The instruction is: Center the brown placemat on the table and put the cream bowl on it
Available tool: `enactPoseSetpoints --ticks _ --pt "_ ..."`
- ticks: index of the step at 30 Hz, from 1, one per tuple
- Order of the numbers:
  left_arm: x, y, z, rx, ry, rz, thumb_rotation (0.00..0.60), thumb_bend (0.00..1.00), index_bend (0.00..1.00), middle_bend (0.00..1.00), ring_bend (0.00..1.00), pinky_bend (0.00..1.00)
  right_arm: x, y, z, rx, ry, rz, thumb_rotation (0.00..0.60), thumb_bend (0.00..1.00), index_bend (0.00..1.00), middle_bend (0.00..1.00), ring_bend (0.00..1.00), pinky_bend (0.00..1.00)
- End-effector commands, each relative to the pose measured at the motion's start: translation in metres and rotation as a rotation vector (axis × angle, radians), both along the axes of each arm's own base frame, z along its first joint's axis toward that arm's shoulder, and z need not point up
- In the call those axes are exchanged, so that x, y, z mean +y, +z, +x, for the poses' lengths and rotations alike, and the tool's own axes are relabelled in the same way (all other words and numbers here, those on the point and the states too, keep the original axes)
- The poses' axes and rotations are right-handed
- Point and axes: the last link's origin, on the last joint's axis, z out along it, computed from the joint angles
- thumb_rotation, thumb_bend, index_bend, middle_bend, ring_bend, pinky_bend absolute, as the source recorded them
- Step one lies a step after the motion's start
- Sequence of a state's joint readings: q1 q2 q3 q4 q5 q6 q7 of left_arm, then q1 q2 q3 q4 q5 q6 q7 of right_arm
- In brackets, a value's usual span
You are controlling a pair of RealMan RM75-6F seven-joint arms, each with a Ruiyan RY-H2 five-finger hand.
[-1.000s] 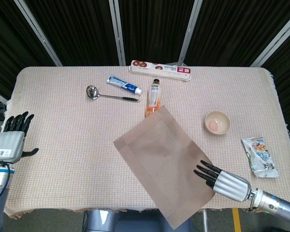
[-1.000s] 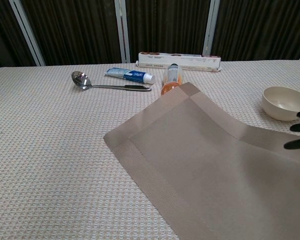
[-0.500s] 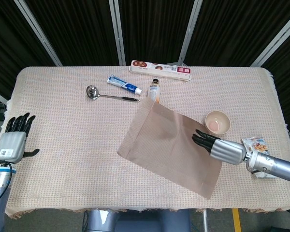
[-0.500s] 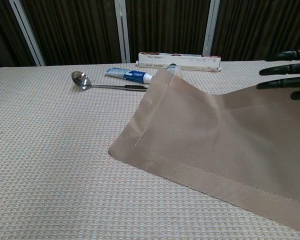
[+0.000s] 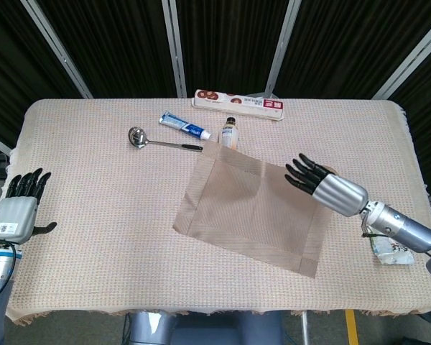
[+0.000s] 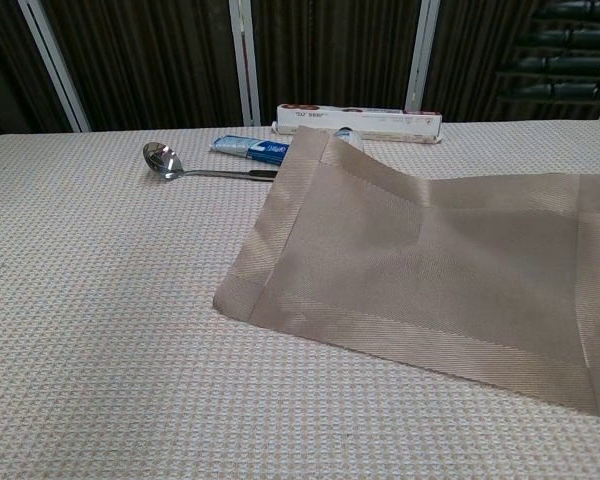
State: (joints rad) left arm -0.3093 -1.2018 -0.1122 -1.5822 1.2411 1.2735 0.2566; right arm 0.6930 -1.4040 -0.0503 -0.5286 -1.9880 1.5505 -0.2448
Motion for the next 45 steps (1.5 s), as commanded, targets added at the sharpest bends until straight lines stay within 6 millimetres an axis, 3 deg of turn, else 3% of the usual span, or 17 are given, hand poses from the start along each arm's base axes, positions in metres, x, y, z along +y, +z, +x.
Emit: enactPoseSetpoints --ticks 1,8,12,19,30,37,45 --pt "0.001 -0.001 0.001 -0.004 -0.010 -0.009 0.600 0.00 0.00 0.00 0.00 0.00 0.015 0.022 -0.021 -0.323 -0.194 -0.073 0.600 0.00 0.00 0.00 0.00 0.00" --pt "0.006 -0.010 0.009 0.000 -0.065 -0.052 0.600 0.00 0.00 0.00 0.00 0.00 0.061 0.028 -0.049 -0.828 -0.558 -0.022 0.600 0.00 0.00 0.00 0.00 0.00" --pt "0.015 -0.020 0.014 0.017 -0.109 -0.095 0.600 0.00 0.00 0.00 0.00 0.00 0.085 0.029 -0.050 -0.953 -0.674 0.005 0.600 0.00 0.00 0.00 0.00 0.00" --pt "0.055 -0.058 0.040 0.042 -0.303 -0.212 0.600 0.00 0.00 0.00 0.00 0.00 0.137 0.013 -0.037 -1.112 -0.897 0.029 0.600 0.00 0.00 0.00 0.00 0.00" --pt "0.114 -0.122 0.101 0.149 -0.605 -0.326 0.600 0.00 0.00 0.00 0.00 0.00 0.155 -0.008 -0.026 -1.143 -0.958 -0.014 0.600 0.00 0.00 0.00 0.00 0.00" --pt "0.132 -0.162 0.130 0.173 -0.675 -0.344 0.600 0.00 0.00 0.00 0.00 0.00 0.152 -0.009 -0.031 -1.146 -0.971 -0.023 0.600 0.00 0.00 0.00 0.00 0.00" --pt "0.136 -0.202 0.154 0.125 -0.704 -0.367 0.600 0.00 0.00 0.00 0.00 0.00 0.152 -0.005 -0.030 -1.162 -0.960 -0.029 0.600 0.00 0.00 0.00 0.00 0.00"
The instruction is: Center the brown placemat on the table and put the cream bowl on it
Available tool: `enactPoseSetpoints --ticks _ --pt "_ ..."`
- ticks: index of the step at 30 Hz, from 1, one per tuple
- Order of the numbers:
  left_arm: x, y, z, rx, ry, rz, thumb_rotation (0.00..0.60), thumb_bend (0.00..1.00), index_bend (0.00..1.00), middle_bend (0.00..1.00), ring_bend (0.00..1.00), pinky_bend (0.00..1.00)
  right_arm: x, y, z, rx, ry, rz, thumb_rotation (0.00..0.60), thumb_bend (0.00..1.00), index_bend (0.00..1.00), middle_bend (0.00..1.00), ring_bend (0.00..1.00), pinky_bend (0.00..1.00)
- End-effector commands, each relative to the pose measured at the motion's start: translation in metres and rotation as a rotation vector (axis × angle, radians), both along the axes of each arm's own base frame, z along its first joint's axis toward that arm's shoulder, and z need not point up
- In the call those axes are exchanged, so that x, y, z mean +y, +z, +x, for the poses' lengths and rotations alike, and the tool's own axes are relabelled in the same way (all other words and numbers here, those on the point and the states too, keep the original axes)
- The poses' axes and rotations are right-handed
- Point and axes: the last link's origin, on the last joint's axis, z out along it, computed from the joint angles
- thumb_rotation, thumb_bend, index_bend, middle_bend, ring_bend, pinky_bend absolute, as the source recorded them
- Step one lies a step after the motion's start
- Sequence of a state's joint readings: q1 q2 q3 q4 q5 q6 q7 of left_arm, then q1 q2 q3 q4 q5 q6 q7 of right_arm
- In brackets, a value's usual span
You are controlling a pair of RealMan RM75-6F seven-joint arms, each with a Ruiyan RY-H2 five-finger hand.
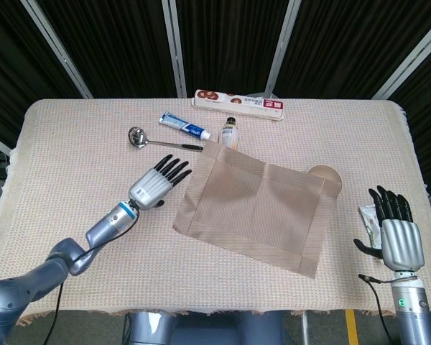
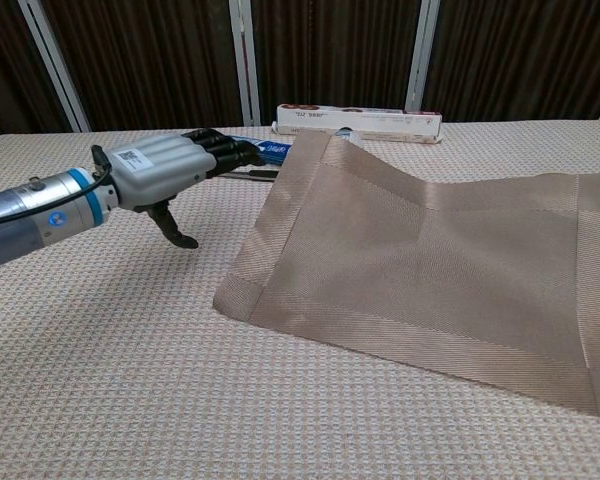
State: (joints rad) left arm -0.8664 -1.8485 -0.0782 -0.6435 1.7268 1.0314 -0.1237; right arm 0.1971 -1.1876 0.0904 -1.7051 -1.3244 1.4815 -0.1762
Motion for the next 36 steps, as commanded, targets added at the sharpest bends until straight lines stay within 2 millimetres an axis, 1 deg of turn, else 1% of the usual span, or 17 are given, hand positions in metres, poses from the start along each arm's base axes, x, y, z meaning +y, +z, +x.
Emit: enactPoseSetpoints --ticks 1,10,12,15,17,20,24,30,36 --pt "-0.001 -0.020 0.018 -0.023 -0.028 -0.034 0.600 0.00 0.00 0.00 0.00 0.00 0.000 0.000 0.000 0.000 0.000 -0.001 0.600 0.00 0.00 0.00 0.00 0.00" --pt "-0.013 -0.047 0.030 0.008 -0.100 -0.059 0.600 0.01 0.01 0.00 0.00 0.00 0.003 0.003 0.001 -0.006 0.005 -0.009 0.600 0.00 0.00 0.00 0.00 0.00" --pt "-0.014 -0.050 0.031 0.013 -0.103 -0.061 0.600 0.06 0.05 0.00 0.00 0.00 0.003 0.003 0.001 -0.006 0.005 -0.009 0.600 0.00 0.00 0.00 0.00 0.00" --pt "-0.015 -0.054 0.033 0.033 -0.122 -0.065 0.600 0.19 0.14 0.00 0.00 0.00 0.004 0.003 0.002 -0.008 0.007 -0.007 0.600 0.00 0.00 0.00 0.00 0.00" --pt "-0.016 -0.055 0.033 0.030 -0.123 -0.069 0.600 0.26 0.18 0.00 0.00 0.00 0.004 0.004 0.002 -0.007 0.009 -0.007 0.600 0.00 0.00 0.00 0.00 0.00" --pt "-0.017 -0.056 0.033 0.027 -0.126 -0.074 0.600 0.30 0.24 0.00 0.00 0.00 0.004 0.003 0.003 -0.011 0.012 -0.004 0.600 0.00 0.00 0.00 0.00 0.00" --pt "-0.016 -0.056 0.033 0.021 -0.124 -0.076 0.600 0.36 0.26 0.00 0.00 0.00 0.004 0.003 0.003 -0.016 0.014 0.002 0.600 0.00 0.00 0.00 0.00 0.00" --pt "-0.013 -0.053 0.035 0.019 -0.132 -0.065 0.600 0.37 0.26 0.00 0.00 0.00 0.005 0.004 0.005 -0.020 0.019 0.006 0.600 0.00 0.00 0.00 0.00 0.00" --pt "-0.016 -0.057 0.036 0.015 -0.130 -0.075 0.600 0.38 0.27 0.00 0.00 0.00 0.006 0.006 0.006 -0.024 0.025 0.004 0.600 0.00 0.00 0.00 0.00 0.00"
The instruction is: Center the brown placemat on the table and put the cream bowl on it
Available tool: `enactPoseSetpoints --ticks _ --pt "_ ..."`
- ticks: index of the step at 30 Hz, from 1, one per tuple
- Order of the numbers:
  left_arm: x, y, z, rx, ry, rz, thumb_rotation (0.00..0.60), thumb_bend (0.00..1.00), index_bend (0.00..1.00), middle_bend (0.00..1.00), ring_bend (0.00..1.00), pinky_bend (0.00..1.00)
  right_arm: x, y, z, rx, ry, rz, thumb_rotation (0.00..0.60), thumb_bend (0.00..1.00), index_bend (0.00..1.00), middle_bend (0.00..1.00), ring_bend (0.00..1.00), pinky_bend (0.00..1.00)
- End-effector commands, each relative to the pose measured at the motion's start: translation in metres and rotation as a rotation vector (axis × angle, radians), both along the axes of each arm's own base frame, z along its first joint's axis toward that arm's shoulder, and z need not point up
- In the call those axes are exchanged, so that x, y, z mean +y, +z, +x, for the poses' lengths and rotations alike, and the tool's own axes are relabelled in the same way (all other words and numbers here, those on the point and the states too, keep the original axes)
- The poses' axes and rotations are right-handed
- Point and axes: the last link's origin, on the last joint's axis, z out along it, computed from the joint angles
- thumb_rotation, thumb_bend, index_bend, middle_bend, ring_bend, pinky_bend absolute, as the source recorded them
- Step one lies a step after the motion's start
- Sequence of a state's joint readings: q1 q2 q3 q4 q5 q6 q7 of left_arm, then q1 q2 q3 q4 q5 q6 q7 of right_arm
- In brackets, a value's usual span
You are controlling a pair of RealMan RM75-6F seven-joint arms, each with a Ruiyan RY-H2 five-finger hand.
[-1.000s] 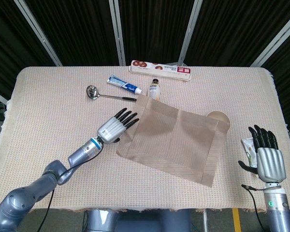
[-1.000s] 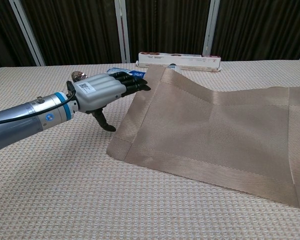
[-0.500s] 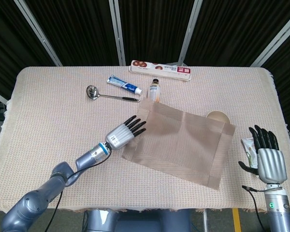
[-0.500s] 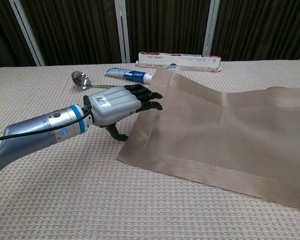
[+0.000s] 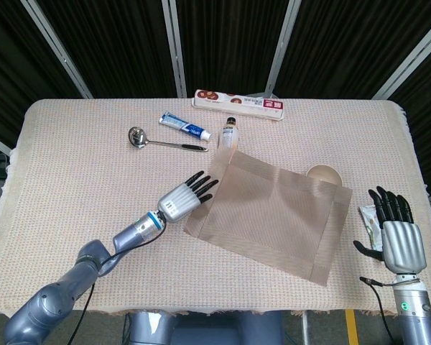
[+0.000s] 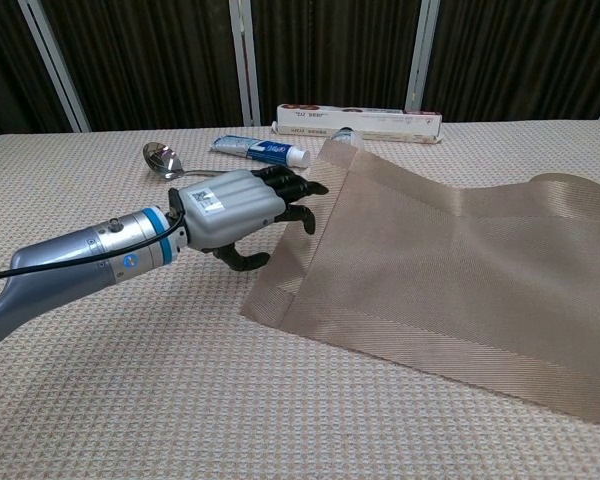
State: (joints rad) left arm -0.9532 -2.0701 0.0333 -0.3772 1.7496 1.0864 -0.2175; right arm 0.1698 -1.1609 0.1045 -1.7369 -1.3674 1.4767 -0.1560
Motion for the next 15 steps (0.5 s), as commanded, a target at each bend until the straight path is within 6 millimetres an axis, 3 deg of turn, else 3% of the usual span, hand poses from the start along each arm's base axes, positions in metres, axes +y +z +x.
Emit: enactPoseSetpoints --ticks 1,15 --pt "-0.0018 -0.0022 0.0005 -0.005 0.004 -0.007 0.600 0.39 0.28 0.00 0.00 0.00 0.0006 0.0007 0.0009 -0.004 0.004 0.002 0.600 0.00 0.00 0.00 0.00 0.00" --pt "-0.0081 -0.0114 0.0013 -0.037 0.048 -0.038 0.600 0.46 0.53 0.00 0.00 0.00 0.0041 0.0046 0.0048 -0.020 0.026 0.004 0.600 0.00 0.00 0.00 0.00 0.00"
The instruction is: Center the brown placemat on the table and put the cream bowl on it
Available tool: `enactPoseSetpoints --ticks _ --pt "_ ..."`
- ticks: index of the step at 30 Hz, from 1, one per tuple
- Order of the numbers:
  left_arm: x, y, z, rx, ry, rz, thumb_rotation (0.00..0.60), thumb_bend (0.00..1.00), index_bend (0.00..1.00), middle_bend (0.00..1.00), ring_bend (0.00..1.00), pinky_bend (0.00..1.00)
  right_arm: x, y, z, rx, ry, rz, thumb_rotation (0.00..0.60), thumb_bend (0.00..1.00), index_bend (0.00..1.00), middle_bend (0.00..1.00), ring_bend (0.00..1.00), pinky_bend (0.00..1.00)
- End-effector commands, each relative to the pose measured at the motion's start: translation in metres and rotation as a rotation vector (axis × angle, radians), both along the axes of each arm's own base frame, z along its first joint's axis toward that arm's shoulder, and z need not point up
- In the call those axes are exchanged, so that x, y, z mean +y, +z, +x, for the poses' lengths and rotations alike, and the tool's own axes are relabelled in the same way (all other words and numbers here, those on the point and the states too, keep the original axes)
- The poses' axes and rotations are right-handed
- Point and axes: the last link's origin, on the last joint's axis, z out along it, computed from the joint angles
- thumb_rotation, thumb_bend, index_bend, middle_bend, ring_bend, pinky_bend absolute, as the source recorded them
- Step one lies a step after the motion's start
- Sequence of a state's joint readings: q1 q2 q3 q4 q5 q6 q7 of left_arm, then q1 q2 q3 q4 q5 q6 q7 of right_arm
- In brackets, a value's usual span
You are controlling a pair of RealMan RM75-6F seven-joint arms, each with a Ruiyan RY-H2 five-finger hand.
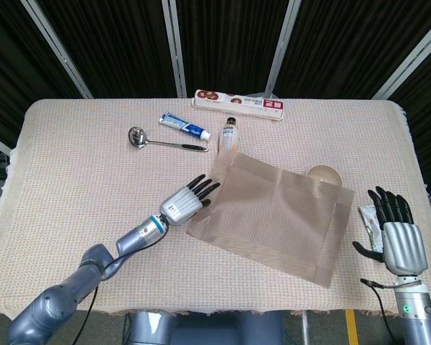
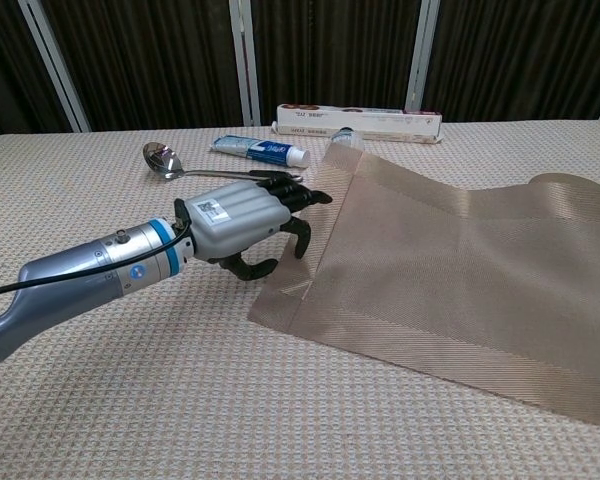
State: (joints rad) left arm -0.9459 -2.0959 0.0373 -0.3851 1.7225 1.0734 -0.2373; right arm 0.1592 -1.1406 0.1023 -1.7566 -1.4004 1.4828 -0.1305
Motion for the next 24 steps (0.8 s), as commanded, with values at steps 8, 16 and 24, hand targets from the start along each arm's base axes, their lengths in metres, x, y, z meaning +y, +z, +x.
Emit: enactPoseSetpoints --ticks 8,16,24 --pt "-0.002 -0.003 0.001 -0.005 0.009 -0.007 0.600 0.47 0.62 0.00 0.00 0.00 0.002 0.002 0.002 -0.010 0.010 -0.003 0.600 0.00 0.00 0.00 0.00 0.00" --pt "-0.004 -0.004 -0.002 -0.013 0.020 -0.015 0.600 0.47 0.65 0.00 0.00 0.00 0.002 0.004 0.002 -0.015 0.017 -0.004 0.600 0.00 0.00 0.00 0.00 0.00" --pt "-0.012 0.006 -0.015 -0.039 0.020 -0.037 0.600 0.47 0.66 0.00 0.00 0.00 0.002 0.004 0.003 -0.018 0.021 -0.004 0.600 0.00 0.00 0.00 0.00 0.00"
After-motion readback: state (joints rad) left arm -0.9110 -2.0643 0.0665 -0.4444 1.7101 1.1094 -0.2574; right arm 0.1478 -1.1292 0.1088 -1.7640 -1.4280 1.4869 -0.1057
